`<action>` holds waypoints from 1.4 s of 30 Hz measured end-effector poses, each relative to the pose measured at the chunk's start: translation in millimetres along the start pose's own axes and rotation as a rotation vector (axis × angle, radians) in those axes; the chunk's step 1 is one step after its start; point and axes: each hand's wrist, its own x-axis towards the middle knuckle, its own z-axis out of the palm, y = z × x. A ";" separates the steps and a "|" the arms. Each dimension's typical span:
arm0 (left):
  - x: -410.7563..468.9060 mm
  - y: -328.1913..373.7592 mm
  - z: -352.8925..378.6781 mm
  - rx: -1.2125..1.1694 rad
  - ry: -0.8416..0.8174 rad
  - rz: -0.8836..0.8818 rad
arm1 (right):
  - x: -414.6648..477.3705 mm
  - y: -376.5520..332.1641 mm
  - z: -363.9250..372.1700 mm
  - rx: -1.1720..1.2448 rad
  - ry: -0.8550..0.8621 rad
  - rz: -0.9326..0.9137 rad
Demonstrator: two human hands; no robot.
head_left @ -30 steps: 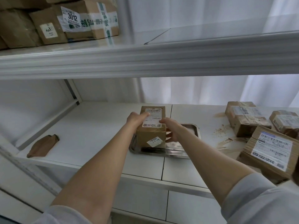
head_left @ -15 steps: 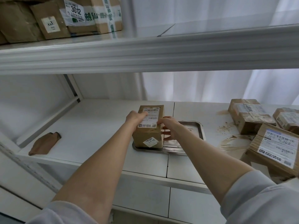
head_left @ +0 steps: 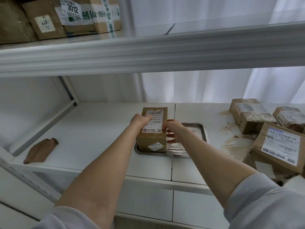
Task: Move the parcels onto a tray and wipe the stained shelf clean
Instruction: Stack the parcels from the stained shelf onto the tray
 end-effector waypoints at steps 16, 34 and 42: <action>-11.4 45.1 29.9 0.272 0.177 0.396 | 0.2 -5.7 -36.7 -0.015 0.394 -0.226; -97.0 127.5 199.8 0.195 -0.222 0.459 | -59.4 22.3 -221.3 -0.094 0.761 -0.288; -139.3 139.9 277.1 0.327 -0.441 0.353 | -79.8 51.1 -301.0 -0.284 0.925 -0.061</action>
